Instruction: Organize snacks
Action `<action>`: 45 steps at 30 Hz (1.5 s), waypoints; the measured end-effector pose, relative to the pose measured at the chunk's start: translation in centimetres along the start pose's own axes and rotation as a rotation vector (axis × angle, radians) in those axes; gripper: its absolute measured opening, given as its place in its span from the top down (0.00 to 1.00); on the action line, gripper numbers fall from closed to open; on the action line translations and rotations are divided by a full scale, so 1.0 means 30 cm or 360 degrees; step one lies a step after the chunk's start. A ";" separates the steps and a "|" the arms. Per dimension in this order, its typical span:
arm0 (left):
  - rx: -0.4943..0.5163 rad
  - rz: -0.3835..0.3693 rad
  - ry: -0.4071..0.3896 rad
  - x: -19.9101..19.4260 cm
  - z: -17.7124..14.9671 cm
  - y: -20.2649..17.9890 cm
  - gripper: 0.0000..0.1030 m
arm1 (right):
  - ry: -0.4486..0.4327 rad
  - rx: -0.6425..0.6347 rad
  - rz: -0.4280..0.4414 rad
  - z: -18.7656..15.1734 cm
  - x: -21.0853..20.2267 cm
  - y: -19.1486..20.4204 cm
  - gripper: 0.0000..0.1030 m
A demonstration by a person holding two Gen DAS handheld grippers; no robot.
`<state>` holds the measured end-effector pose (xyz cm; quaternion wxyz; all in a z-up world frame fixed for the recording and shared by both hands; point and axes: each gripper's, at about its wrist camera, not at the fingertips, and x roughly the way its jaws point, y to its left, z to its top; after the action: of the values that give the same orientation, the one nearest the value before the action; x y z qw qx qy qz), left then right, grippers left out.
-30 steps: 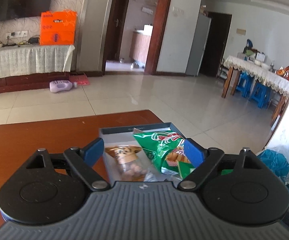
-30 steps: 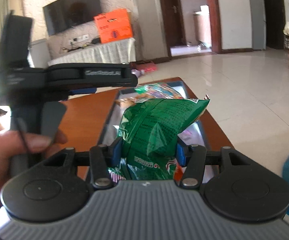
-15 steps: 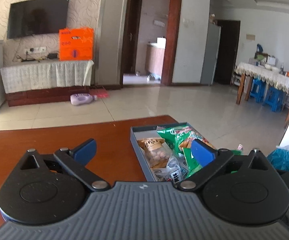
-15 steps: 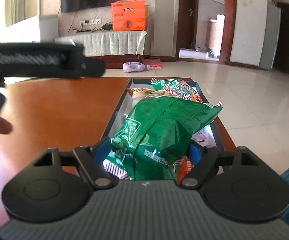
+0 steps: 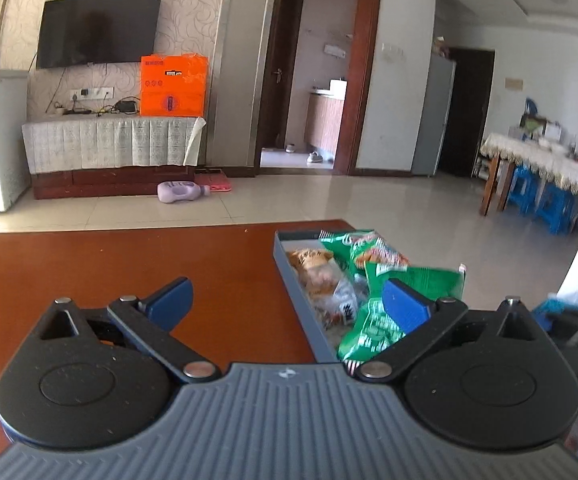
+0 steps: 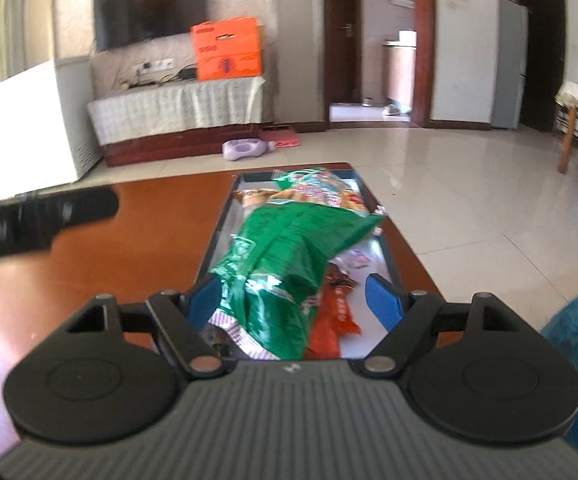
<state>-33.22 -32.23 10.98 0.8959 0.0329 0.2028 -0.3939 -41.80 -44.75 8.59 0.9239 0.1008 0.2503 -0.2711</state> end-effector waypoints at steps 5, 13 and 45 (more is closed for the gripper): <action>0.0037 0.0007 0.0071 -0.034 -0.041 -0.028 0.00 | -0.0073 0.0039 -0.0139 -0.034 -0.096 0.016 0.22; 0.0091 0.0116 -0.0009 -0.139 -0.056 -0.108 0.00 | -0.0217 0.0194 -0.0231 -0.110 -0.273 0.031 0.20; -0.0108 0.0225 0.0296 -0.298 -0.122 -0.149 0.00 | 0.0004 -0.0016 -0.0272 -0.189 -0.347 0.106 0.20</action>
<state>-43.09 -28.31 11.56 0.8994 0.0530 0.2954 -0.3179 -49.93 -35.60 9.30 0.8976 0.0747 0.2606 -0.3475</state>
